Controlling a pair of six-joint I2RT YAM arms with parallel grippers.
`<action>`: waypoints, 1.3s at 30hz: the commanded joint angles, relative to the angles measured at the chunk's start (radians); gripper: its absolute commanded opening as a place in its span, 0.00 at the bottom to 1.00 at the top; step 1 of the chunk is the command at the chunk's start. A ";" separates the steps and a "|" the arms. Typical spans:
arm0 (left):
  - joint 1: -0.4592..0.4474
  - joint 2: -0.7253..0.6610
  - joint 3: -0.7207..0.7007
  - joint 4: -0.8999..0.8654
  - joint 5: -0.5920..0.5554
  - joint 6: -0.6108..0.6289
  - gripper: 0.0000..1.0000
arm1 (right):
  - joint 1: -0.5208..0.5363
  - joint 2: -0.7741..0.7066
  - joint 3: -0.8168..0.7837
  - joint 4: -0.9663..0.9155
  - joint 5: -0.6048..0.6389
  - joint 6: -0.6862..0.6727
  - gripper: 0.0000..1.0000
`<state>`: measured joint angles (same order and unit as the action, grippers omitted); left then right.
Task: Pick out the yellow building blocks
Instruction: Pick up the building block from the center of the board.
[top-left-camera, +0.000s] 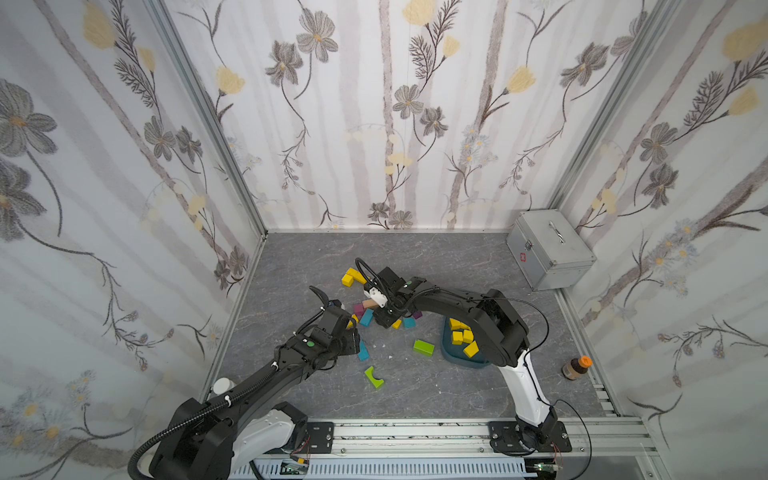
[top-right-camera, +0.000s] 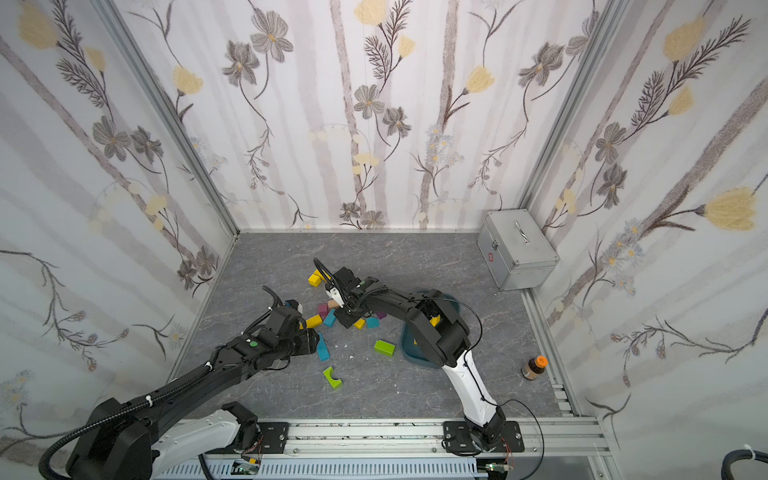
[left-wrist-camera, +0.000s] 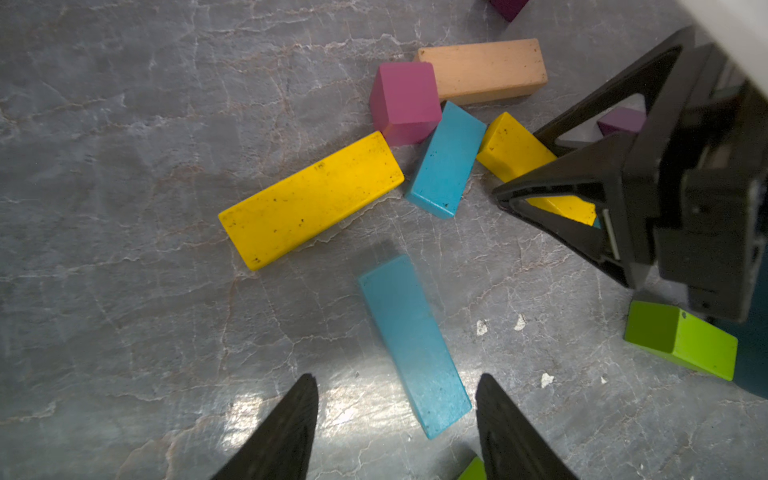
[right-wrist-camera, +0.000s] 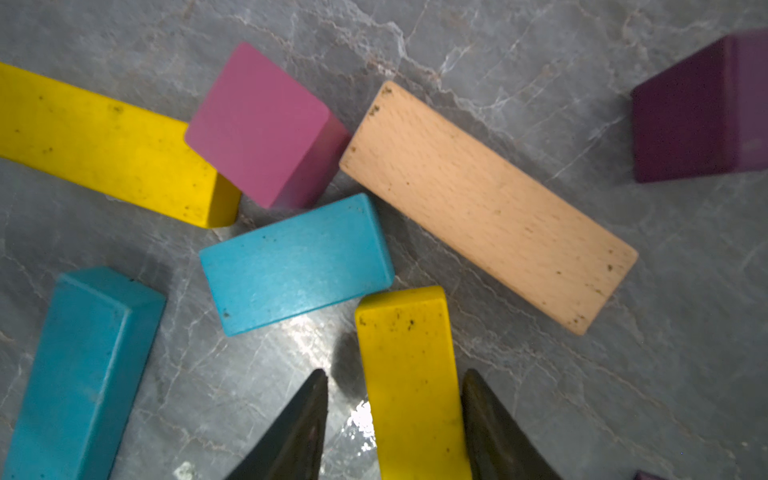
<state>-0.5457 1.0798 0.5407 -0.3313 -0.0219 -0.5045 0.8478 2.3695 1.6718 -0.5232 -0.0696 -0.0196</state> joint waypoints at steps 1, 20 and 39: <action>0.001 0.005 0.007 0.024 -0.001 -0.010 0.62 | 0.002 0.005 0.003 0.003 0.040 -0.011 0.50; 0.003 -0.006 0.012 0.020 -0.007 -0.011 0.63 | 0.020 -0.053 -0.031 0.057 0.120 0.053 0.30; 0.005 -0.018 0.068 0.018 -0.026 -0.015 0.65 | 0.025 -0.184 -0.100 0.163 0.013 0.210 0.28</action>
<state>-0.5415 1.0573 0.5922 -0.3302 -0.0292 -0.5053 0.8688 2.2127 1.5818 -0.4458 -0.0063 0.1425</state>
